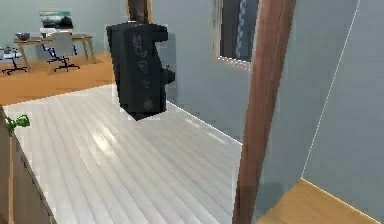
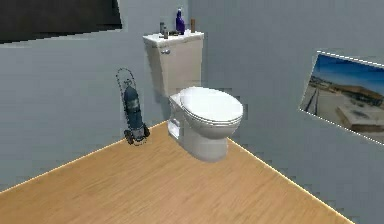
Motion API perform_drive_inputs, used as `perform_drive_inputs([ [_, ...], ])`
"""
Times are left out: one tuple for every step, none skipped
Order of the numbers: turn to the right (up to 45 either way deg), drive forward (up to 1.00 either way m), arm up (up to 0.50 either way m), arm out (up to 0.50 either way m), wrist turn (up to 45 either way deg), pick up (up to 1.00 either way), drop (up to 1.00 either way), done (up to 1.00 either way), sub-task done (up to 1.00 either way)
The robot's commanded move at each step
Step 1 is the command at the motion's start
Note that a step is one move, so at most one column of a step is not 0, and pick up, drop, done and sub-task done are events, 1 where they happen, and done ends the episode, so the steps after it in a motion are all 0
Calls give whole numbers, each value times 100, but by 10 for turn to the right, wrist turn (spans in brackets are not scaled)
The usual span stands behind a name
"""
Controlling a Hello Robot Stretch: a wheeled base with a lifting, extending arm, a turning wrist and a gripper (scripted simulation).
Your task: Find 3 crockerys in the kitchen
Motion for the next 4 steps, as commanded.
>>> perform_drive_inputs([
  [0,30,0,0,0,0,0,0,0],
  [-90,0,0,0,0,0,0,0,0],
  [0,10,0,0,0,0,0,0,0],
  [-210,0,0,0,0,0,0,0,0],
])
